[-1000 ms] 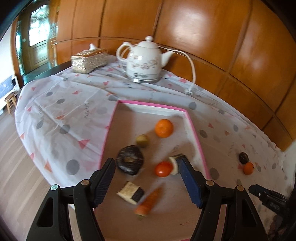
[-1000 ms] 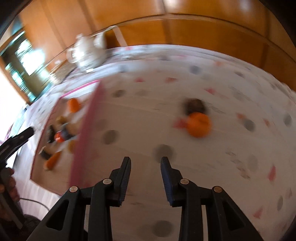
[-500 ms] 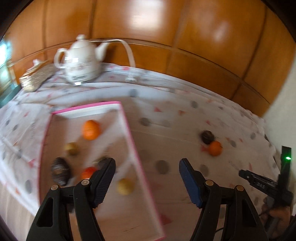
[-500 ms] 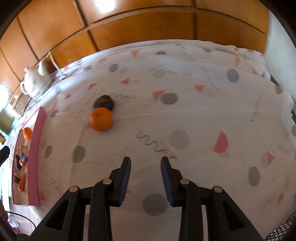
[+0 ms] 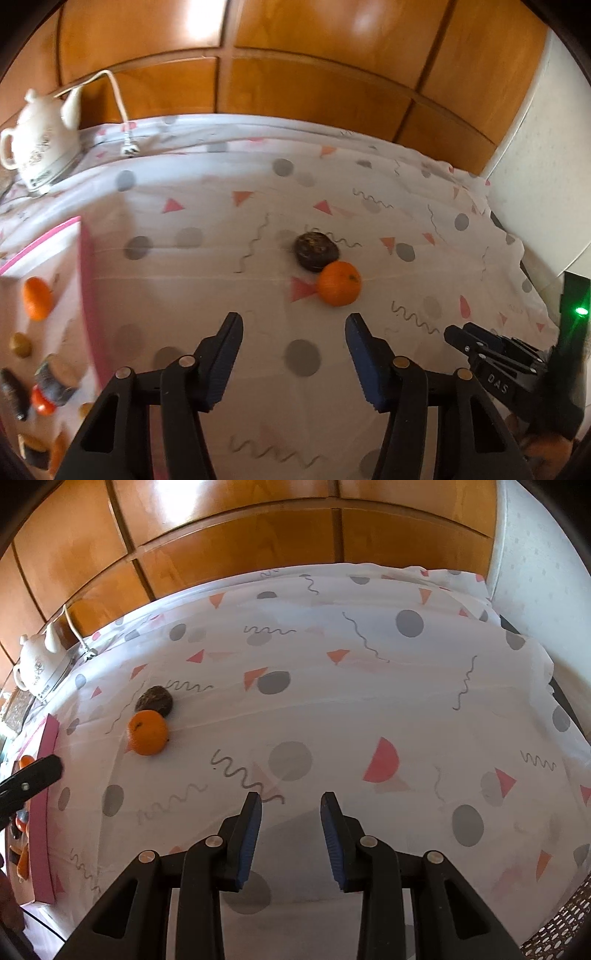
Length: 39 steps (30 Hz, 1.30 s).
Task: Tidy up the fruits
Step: 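Reach the left gripper to the orange tangerine and grasp it, then carry the tangerine into the pink tray and open the left gripper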
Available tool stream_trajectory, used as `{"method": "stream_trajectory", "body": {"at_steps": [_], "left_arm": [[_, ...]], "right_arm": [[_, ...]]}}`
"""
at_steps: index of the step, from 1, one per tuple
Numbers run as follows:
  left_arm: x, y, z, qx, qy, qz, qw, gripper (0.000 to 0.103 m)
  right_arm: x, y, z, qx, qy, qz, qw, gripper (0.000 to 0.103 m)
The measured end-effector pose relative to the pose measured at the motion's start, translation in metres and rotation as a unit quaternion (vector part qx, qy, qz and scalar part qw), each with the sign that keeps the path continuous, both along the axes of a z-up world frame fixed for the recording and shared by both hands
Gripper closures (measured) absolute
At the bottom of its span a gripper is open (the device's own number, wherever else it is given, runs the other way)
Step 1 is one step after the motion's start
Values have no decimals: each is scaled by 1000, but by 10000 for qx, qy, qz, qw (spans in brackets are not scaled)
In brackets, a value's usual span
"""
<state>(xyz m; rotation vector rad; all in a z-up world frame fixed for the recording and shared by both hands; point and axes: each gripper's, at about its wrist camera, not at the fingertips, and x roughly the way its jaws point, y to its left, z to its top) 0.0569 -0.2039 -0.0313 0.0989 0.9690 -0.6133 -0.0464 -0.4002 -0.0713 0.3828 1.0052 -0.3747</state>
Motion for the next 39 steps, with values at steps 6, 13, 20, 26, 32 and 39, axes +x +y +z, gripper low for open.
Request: {"method": "stream_trajectory", "body": {"at_steps": [6,13,20,26,32,39], "left_arm": [[10,-32,-11,48,77,-90,9999,45],[22,-62,-24,232,137,-153,9995,45],[33,-81,-38,346,315,-70,9989,55],[32,-77,-47,319,322,-124,9989,63],[31,-61,-45,205,499,-60,9985,64],[22,-33,-36,113,456,137,9988,64]], "right_arm": [[-10,-16,1,-114,-9,-401,9991,70],[-17,-27,-10,-49,93,-575,9983,70],[-19,-28,-12,-126,101,-602,9981,70],[-18,-29,-13,-52,41,-591,9982,64],[-19,-28,-13,-9,-11,-586,9983,62],[-18,-27,-13,-15,-24,-546,9985,57]]}}
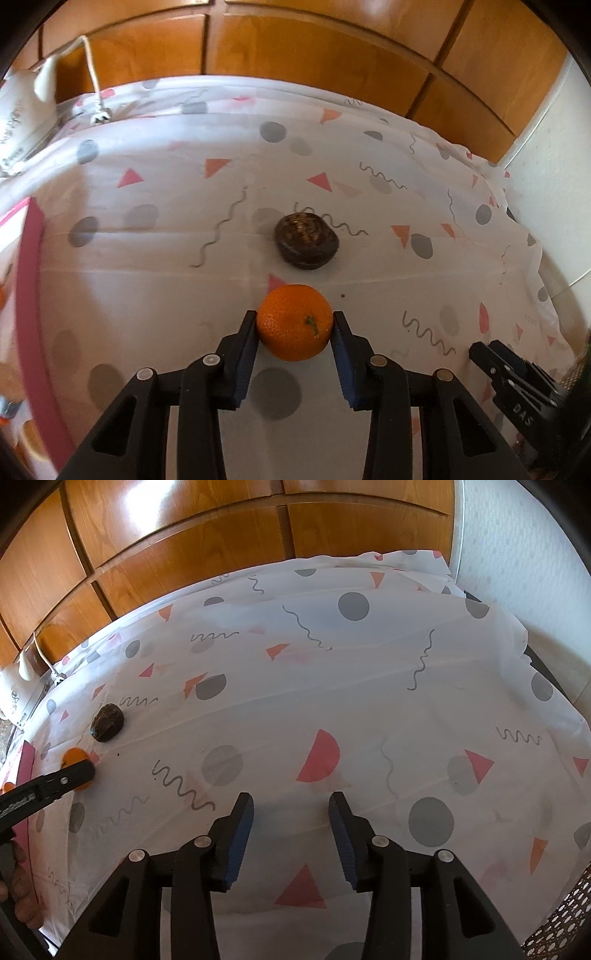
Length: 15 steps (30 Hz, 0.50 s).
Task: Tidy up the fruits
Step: 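Carry the tangerine into the pink tray and open the left gripper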
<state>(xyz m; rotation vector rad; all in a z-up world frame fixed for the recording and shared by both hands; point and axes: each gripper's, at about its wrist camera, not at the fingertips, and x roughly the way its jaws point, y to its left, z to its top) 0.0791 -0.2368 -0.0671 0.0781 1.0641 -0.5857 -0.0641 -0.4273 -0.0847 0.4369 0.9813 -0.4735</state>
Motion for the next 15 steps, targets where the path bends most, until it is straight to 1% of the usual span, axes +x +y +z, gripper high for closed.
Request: {"method": "stream_trajectory", "body": {"at_steps": [3,9,15], "left_arm": [[-5,11,8,-27,-72,80,9999,64],[-18,35,28,-67,-343,227,9991,64],[-24,65,46,-235,-501,457,9974,64]], "right_arm": [[1,2,-1,-51,23,31,10000,56],[1,4,0,-112,28,58,9999,56],[3,8,0,-205,49,82,9997,52]]}}
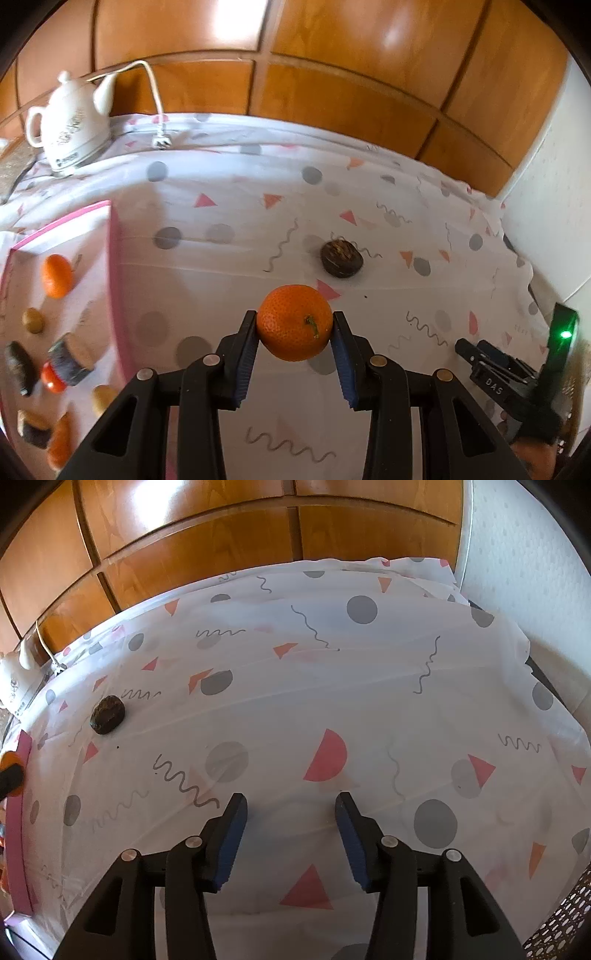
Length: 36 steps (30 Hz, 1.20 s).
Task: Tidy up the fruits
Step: 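Carry the tangerine into the pink tray and open the left gripper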
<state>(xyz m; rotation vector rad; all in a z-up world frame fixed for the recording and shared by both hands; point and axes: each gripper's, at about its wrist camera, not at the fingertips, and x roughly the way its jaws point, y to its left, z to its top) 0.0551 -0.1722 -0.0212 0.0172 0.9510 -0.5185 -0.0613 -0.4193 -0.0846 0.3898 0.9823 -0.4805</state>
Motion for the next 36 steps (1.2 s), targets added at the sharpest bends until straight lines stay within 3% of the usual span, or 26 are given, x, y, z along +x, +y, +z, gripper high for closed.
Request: {"method": "stream_trajectory", "body": {"at_steps": [19,23,30,36], "left_arm": [[-2,98,30,-534,-176,899,9944,64],[4,145,30,-687,-125,1397,9877,64],[9,226,12,-947,177,2305,9683,64],[15,243,-5,-1000,329,2489,9628,64]], "right_arm": [[6,9,-3,-207,-2,59,9998,36],[6,10,-3,-237,-8,56,9997,35],[7,13,-3,-279,-2,41,9996,34],[7,12,-4,-293,4,47,9996,32]]}}
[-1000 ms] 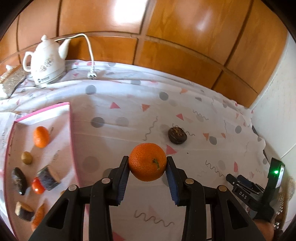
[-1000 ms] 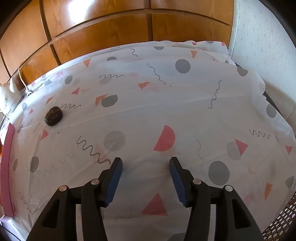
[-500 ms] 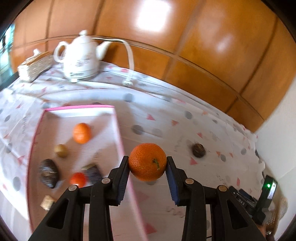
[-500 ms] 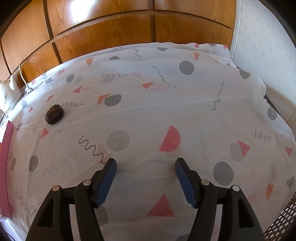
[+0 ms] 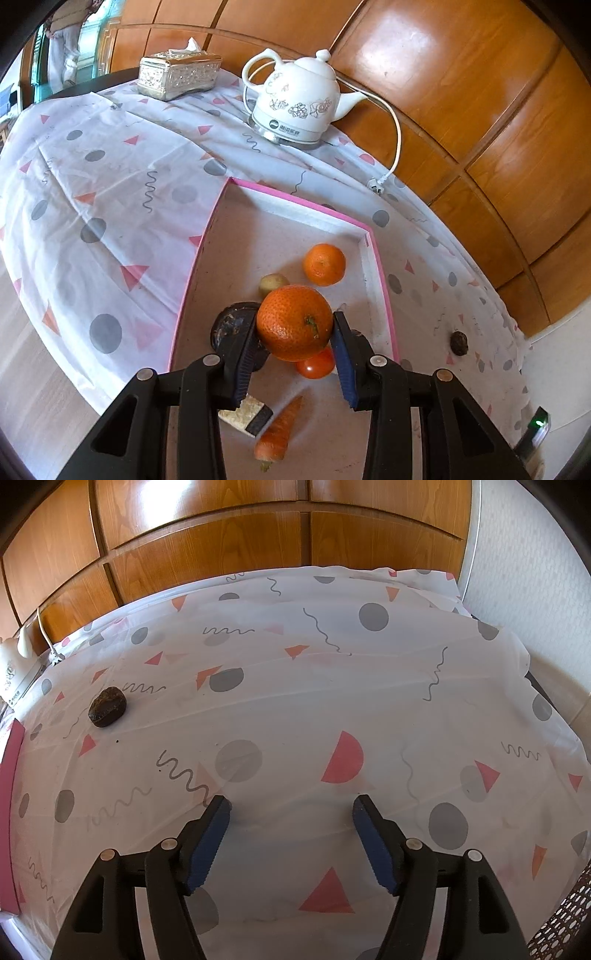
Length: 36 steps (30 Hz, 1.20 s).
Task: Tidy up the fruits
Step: 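Carry the tangerine into the pink tray and open the left gripper, then withdraw the left gripper from the tray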
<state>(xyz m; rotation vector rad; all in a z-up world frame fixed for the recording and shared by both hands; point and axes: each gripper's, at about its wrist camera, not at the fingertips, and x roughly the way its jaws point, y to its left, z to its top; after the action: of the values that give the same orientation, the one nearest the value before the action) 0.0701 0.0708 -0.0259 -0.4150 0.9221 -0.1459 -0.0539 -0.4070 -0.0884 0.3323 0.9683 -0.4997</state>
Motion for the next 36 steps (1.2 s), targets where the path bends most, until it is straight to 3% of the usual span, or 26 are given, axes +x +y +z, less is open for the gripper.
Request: {"method": "stream_trajectory", "body": {"at_steps": [16,20,23,36], "left_arm": [[41,-42,-23,789,45,-392,9961,64],[38,-43,-22,822,2,-387,9959,61],[33,-40,-18,784,-54,-326,9964,52],[9,-28,-2,875,-141,56,9960,52]], "right_arm": [[3,1,0,-4,101,-19,9999,32],[3,1,0,-5,118,-17,9999,32],[3,1,0,-6,115,-13,9999,32],[2,1,-1,-9,104,-15,9999,32]]}}
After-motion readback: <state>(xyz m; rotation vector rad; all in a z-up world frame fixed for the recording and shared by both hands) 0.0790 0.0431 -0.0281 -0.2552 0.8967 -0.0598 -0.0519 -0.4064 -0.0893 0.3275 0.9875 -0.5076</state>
